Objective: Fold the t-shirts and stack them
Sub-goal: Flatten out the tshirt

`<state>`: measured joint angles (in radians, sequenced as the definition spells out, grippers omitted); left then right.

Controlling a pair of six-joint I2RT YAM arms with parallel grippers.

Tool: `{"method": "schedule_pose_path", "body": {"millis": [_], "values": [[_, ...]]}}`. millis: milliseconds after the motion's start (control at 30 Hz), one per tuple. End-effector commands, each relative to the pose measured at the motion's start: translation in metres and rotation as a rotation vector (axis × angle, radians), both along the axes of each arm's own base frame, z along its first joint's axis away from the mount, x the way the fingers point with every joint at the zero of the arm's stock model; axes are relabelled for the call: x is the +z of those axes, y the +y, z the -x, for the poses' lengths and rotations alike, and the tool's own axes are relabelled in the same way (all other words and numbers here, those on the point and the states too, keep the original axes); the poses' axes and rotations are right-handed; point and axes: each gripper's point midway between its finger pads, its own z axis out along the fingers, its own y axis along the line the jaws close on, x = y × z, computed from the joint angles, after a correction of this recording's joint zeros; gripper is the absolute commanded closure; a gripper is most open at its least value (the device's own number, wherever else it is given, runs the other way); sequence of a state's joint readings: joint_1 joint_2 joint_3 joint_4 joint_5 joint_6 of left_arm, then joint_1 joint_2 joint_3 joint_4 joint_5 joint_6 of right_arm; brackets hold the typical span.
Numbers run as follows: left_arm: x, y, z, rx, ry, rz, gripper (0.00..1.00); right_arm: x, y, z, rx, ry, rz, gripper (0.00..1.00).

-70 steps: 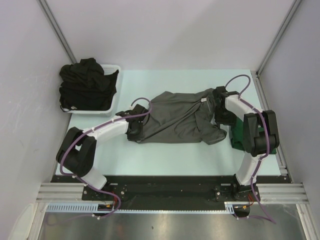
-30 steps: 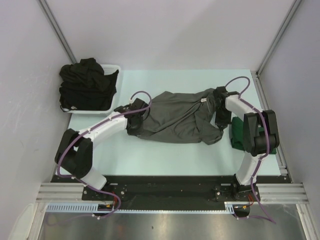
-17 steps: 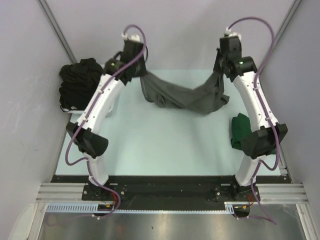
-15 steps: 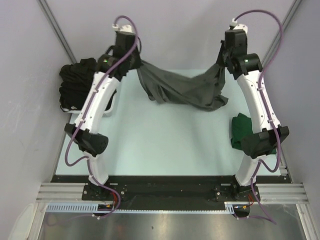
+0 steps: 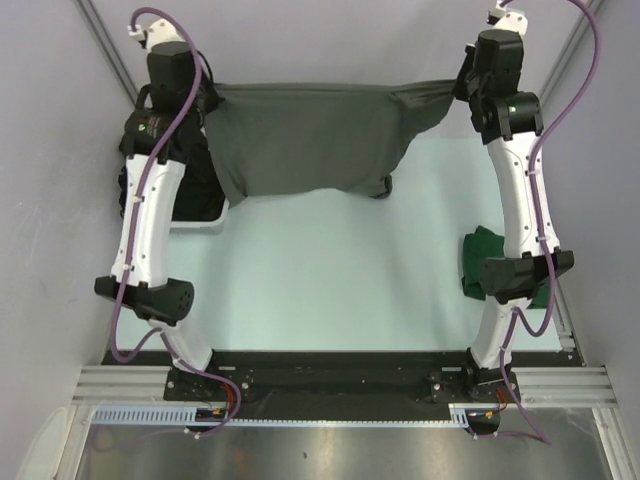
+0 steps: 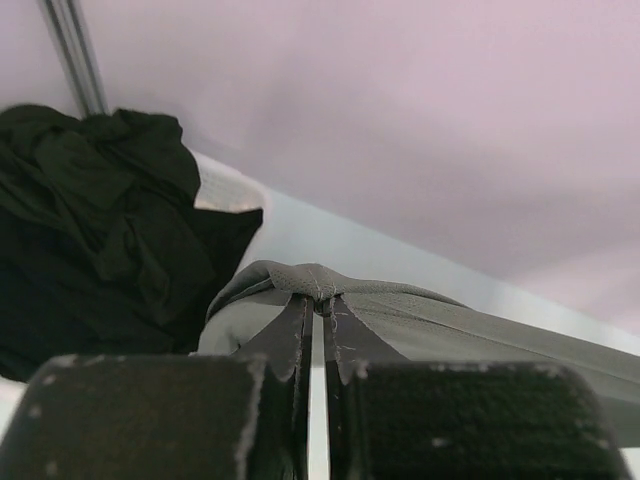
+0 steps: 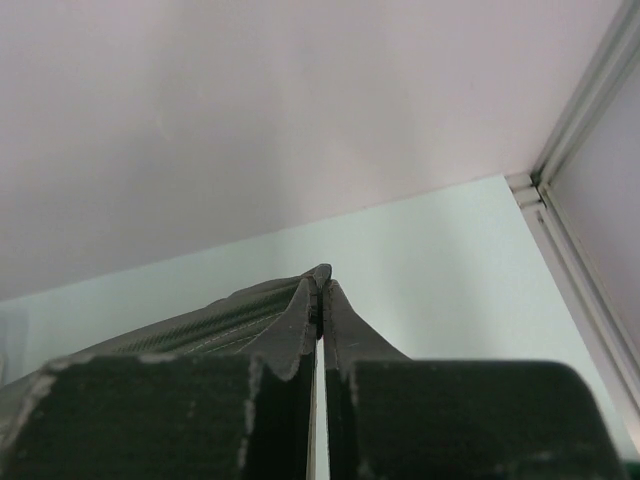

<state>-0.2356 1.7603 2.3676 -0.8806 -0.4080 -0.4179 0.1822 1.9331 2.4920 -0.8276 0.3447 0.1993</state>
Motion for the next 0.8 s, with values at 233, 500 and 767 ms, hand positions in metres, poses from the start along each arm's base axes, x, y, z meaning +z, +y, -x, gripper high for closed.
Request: {"method": "schedule_pose_path", "body": {"millis": [233, 500, 767], "values": [[-0.067, -0.004, -0.061, -0.06, 0.127, 0.113, 1.0, -0.041, -0.011, -0.06, 0.0, 0.015, 0.048, 1.0], [-0.127, -0.044, -0.134, -0.163, 0.14, 0.288, 1.0, -0.082, 0.01, -0.117, 0.109, -0.019, -0.03, 1.0], [-0.013, -0.037, -0.138, -0.194, -0.221, 0.25, 1.0, 0.024, 0.015, -0.124, 0.192, -0.377, -0.036, 1.0]]}}
